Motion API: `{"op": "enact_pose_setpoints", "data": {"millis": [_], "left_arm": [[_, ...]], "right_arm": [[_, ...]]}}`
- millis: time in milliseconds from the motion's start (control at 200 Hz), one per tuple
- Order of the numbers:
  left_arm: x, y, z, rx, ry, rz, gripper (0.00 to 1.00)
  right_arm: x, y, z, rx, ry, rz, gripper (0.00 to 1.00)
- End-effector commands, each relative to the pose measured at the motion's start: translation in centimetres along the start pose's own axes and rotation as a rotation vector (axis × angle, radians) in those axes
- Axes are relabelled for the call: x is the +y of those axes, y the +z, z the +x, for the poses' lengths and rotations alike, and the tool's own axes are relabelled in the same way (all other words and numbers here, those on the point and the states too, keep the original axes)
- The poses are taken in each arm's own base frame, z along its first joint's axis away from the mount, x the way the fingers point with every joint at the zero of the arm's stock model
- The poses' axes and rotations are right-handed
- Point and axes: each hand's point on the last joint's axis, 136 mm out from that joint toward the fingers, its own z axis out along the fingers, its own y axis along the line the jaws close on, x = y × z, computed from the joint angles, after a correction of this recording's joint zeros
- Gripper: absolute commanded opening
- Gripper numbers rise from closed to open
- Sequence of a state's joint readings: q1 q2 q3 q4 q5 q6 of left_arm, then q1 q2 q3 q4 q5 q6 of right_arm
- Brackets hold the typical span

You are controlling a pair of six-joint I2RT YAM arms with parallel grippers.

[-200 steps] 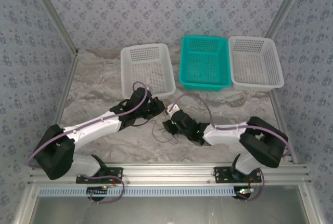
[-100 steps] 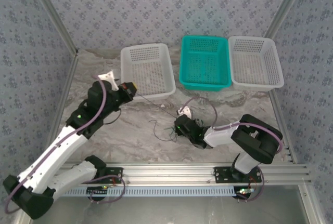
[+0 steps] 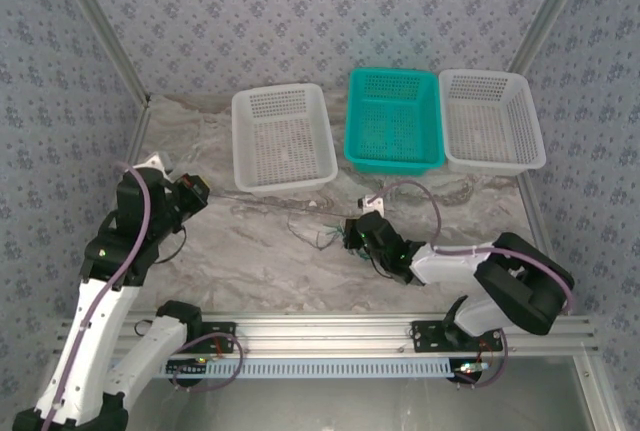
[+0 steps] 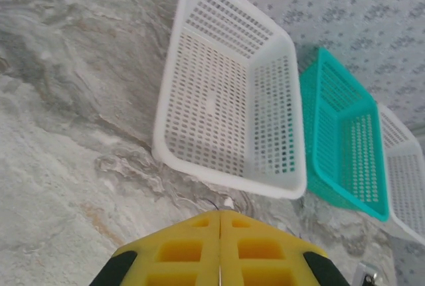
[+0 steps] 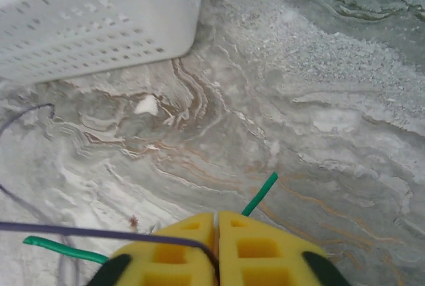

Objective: Untangle the cables

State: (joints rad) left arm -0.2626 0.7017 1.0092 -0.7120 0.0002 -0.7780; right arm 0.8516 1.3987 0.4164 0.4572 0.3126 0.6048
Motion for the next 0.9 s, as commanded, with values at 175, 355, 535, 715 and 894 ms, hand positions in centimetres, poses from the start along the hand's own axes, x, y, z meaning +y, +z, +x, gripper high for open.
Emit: {"op": "enact_pose_setpoints", "data": {"millis": [175, 355, 535, 715, 894], "left_arm": [[0.6, 6.0, 4.4, 0.085, -0.041, 0.173, 0.02], [1.4, 6.5, 7.6, 0.124, 0.057, 0.221, 0.41], [-2.9, 3.7, 5.9, 0.000, 0.267, 0.379, 0.76], [-11.3, 0.9, 11.0, 0.022, 0.754, 0.670, 0.77], [-15.0, 1.7, 18.5, 0.087, 1.164, 0.775, 0.76]], "right_arm": [[-2.6, -2.9, -0.2, 0.078, -0.201, 0.044, 0.00], [0.6, -5.8, -4.0, -0.009, -0.330, -0.116, 0.00], [0.9, -6.8, -6.0, -0.011, -0.413, -0.152, 0.00], [2.6, -7.6, -7.6, -0.025, -0.462, -0.227, 0.00], [4.3, -8.6, -8.0, -0.017, -0.497, -0.323, 0.00]]}}
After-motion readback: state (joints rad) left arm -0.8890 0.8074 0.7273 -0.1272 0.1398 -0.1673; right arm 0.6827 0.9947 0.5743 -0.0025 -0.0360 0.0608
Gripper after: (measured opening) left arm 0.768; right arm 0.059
